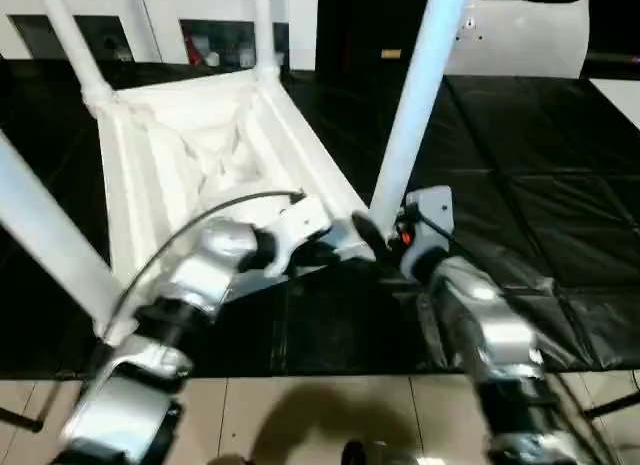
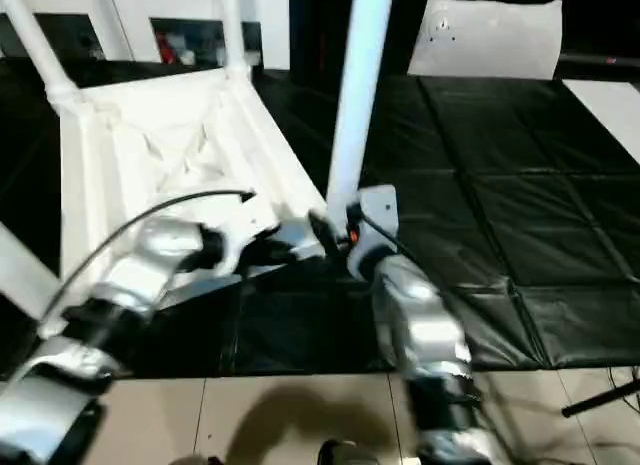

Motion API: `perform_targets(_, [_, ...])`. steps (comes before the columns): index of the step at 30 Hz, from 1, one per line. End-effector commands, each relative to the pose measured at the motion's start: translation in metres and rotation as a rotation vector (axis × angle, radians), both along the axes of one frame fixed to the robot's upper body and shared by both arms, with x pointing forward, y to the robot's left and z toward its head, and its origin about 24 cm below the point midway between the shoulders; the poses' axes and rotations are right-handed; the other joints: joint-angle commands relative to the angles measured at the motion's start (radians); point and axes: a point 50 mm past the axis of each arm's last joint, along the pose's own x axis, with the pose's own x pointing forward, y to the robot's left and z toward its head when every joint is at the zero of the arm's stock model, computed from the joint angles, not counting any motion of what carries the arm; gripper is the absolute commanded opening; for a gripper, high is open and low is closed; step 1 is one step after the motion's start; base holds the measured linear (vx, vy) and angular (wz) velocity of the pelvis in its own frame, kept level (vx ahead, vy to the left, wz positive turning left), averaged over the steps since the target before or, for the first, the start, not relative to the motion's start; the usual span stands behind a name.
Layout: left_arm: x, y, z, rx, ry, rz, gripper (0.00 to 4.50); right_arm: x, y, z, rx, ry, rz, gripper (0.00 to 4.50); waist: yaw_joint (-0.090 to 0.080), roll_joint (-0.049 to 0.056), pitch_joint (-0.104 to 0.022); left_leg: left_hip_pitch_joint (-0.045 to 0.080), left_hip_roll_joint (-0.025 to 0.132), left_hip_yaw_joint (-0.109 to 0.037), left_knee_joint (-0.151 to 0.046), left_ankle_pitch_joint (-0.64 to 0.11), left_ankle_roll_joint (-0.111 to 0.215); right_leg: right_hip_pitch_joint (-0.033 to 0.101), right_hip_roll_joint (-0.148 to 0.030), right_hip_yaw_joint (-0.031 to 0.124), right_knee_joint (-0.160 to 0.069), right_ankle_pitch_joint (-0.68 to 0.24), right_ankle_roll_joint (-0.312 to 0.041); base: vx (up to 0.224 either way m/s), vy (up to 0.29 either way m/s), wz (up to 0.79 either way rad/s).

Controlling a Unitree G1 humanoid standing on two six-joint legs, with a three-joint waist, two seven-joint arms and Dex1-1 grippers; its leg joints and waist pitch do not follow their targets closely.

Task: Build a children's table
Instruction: Rotate leg to tighten

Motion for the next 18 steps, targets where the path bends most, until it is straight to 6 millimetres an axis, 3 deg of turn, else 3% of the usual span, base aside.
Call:
perform_targets(1, [-0.013,-0.001,-0.009,0.005,0.058,-0.147,0.00,-0.005,-0.007,0.008,-0.012,-0.033,0.123,4.11,0.003,0.005,-0.062,-0.004,0.041,-0.002,-0.049,-0.061,0.120,0.064,-0.085,0.059,-0.051,-0.100,-0.239,0.000,0.000,0.00])
perform_targets(5, [-0.016,0.012,-0.004,0.019,0.090,-0.249,0.00,-0.012,-0.023,0.010,-0.120,-0.065,0.327,4.19,0.006,-0.002,-0.064,-0.004,0.043,-0.001,-0.047,-0.062,0.114,0.064,-0.085,0.059,-0.045,-0.094,-0.249,0.000,0.000,0.00])
perform_targets(11, [-0.016,0.022,-0.001,0.084,0.118,-0.352,0.00,-0.021,-0.026,0.012,-0.139,-0.007,0.584,4.19,0.015,-0.010,-0.065,-0.009,0.040,-0.001,-0.042,-0.061,0.131,0.068,-0.086,0.057,-0.046,-0.135,-0.240,0.000,0.000,0.00])
perform_targets(18, [-0.015,0.023,0.003,0.155,0.128,-0.465,0.00,-0.016,-0.023,0.014,-0.178,0.033,0.774,3.61,0.032,-0.014,-0.067,-0.007,0.044,0.002,-0.035,-0.013,0.135,0.063,-0.085,0.055,-0.032,-0.083,-0.257,0.000,0.000,0.00])
